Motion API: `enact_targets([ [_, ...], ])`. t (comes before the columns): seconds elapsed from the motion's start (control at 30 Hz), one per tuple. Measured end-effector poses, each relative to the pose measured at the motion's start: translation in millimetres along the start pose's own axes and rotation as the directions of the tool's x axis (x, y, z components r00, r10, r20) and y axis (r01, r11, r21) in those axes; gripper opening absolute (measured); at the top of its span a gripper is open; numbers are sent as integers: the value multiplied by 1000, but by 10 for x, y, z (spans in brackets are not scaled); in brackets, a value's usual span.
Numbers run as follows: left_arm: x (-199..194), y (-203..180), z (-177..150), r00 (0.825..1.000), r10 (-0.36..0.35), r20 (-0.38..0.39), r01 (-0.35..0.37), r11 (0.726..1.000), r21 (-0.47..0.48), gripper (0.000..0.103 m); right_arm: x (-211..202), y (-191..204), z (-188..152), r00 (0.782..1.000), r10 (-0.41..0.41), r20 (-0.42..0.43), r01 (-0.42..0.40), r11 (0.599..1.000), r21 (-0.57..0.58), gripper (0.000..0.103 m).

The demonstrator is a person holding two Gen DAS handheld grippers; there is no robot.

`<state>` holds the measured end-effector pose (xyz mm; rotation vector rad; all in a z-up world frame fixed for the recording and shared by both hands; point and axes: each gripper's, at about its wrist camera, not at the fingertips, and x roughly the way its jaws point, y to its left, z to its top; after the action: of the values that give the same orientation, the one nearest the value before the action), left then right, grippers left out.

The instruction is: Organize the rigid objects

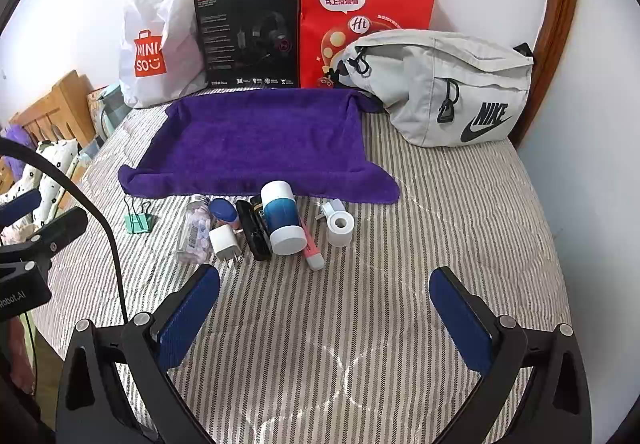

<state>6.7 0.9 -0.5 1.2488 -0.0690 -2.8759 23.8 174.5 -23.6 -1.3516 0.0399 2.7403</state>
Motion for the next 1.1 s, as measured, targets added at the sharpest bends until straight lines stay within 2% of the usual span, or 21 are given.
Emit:
enact_targets([
  [1.1,-65,95,15,1000,-22,-7,22,1000,-2,103,-55,57,-13,1000,-6,-7,6,1000,-10,103],
])
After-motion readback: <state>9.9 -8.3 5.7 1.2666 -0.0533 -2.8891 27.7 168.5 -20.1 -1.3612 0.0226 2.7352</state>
